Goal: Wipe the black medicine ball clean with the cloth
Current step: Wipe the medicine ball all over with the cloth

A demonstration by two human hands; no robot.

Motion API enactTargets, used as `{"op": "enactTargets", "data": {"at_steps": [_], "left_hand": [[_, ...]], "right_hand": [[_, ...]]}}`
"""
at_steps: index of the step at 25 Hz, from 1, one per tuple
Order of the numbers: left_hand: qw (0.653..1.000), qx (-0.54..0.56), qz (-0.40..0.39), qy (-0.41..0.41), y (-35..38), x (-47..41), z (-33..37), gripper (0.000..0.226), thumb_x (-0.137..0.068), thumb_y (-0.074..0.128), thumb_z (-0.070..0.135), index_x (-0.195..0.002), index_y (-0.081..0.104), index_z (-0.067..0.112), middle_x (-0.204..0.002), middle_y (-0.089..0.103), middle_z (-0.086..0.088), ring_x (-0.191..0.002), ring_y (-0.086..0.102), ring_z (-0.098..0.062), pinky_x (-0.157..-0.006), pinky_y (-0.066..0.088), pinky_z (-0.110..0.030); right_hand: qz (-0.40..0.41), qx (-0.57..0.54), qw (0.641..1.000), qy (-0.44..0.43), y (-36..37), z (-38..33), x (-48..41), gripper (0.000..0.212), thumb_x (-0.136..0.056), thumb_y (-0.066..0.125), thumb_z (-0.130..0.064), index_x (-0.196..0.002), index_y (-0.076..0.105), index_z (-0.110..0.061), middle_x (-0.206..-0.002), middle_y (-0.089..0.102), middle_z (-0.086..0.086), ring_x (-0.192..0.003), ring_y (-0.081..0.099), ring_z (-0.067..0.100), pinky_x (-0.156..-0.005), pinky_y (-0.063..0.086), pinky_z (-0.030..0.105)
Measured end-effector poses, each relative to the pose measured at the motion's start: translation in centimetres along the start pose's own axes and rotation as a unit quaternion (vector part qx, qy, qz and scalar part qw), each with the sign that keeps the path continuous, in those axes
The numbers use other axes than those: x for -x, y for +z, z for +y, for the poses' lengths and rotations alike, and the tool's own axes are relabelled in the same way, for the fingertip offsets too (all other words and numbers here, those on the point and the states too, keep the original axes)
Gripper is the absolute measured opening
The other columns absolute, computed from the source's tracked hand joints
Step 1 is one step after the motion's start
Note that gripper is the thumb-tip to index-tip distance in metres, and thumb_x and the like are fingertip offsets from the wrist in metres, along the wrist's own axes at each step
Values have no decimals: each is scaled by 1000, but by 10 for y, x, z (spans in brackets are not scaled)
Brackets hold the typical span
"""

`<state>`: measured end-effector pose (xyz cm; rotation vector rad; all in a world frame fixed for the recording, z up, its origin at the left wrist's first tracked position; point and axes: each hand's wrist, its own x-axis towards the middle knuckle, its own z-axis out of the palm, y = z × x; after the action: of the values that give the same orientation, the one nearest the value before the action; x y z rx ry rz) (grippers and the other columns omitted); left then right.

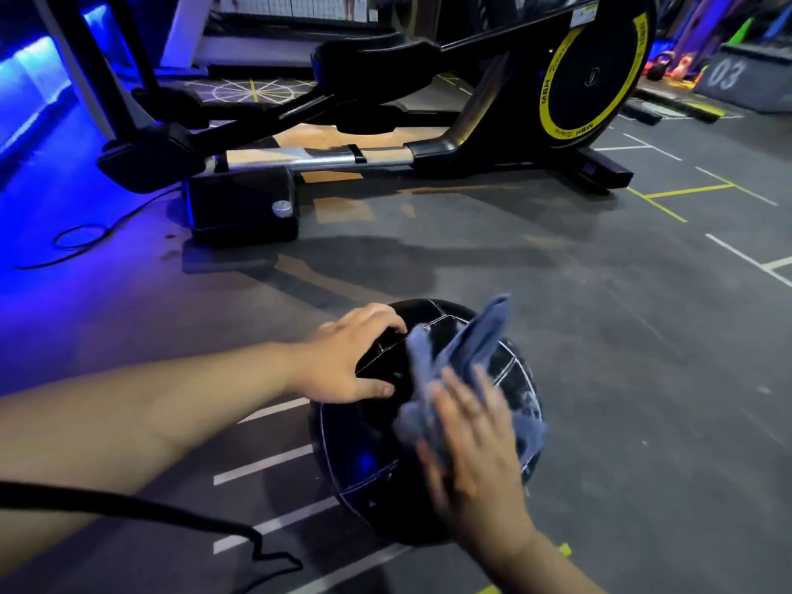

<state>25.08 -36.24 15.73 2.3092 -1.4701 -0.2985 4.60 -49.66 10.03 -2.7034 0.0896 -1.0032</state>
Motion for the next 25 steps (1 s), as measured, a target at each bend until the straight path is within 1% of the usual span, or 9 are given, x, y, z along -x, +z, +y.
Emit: {"op": "enactTargets", "data": {"at_steps": [3, 5, 7, 9, 10, 12, 18, 22, 25], "left_hand": [[1000, 17, -1, 1, 0, 11, -7, 75, -66, 69, 46, -131, 34, 35, -140, 31, 13, -130, 36, -10, -106, 38, -44], [1000, 20, -18, -9, -1, 13, -8, 79, -64, 73, 46, -132, 33, 37, -141, 30, 13, -132, 36, -10, -108, 37, -43], [999, 8, -25, -21, -2, 13, -10, 80, -65, 69, 56, -134, 30, 38, -142, 29, 12, -132, 36, -13, -108, 36, -46], [999, -18, -37, -26, -5, 9, -8, 82, -68, 68, 59, -136, 26, 40, -145, 27, 12, -133, 35, -14, -108, 36, -48], [998, -33, -43, -26, -7, 6, -4, 83, -69, 70, 58, -137, 25, 41, -146, 26, 13, -134, 35, -15, -108, 35, -49], [997, -58, -45, -23, -9, -1, 2, 83, -71, 73, 56, -138, 26, 40, -147, 26, 12, -134, 34, -16, -106, 35, -48], [993, -106, -52, -31, -17, 15, -10, 80, -69, 70, 62, -133, 28, 41, -142, 29, 13, -125, 39, -17, -102, 36, -48], [987, -136, -76, -41, -21, 34, -10, 76, -64, 67, 65, -125, 29, 42, -135, 29, 12, -118, 39, -17, -102, 33, -45], [986, -143, -75, -36, -23, 46, -13, 70, -65, 64, 65, -122, 32, 40, -132, 31, 11, -118, 39, -17, -105, 29, -43]], "right_hand": [[-87, 56, 970, -219, 7, -13, 29, 57, -80, 73, -24, -135, 60, -14, -146, 51, 5, -145, 33, 30, -113, 33, 50], [-104, 53, 963, -242, -2, 2, 15, 56, -81, 70, -26, -134, 60, -15, -145, 53, 8, -143, 37, 34, -111, 35, 53], [-77, 32, 984, -157, -11, 23, -10, 55, -82, 65, -27, -132, 58, -8, -141, 55, 14, -138, 42, 37, -110, 38, 53], [-16, -27, 999, 35, -22, 50, -34, 57, -84, 61, -36, -129, 59, -3, -138, 57, 16, -134, 48, 33, -111, 38, 46], [1, -61, 990, 128, -25, 59, -42, 60, -84, 57, -42, -129, 59, -4, -138, 57, 14, -132, 50, 30, -112, 38, 42], [-15, -91, 969, 230, -26, 61, -49, 62, -84, 56, -47, -131, 58, -7, -138, 56, 12, -132, 48, 28, -112, 37, 40], [-65, -108, 968, 215, -35, 56, -63, 52, -84, 74, -23, -133, 59, -12, -136, 58, 0, -130, 50, 15, -107, 33, 22], [-81, -169, 903, 388, -31, 82, -83, 36, -90, 65, -26, -126, 63, -20, -122, 68, 3, -116, 61, 22, -97, 44, 33], [-114, -149, 900, 394, -30, 76, -88, 31, -91, 62, -27, -122, 65, -24, -114, 71, 3, -108, 62, 21, -89, 43, 31]]}}
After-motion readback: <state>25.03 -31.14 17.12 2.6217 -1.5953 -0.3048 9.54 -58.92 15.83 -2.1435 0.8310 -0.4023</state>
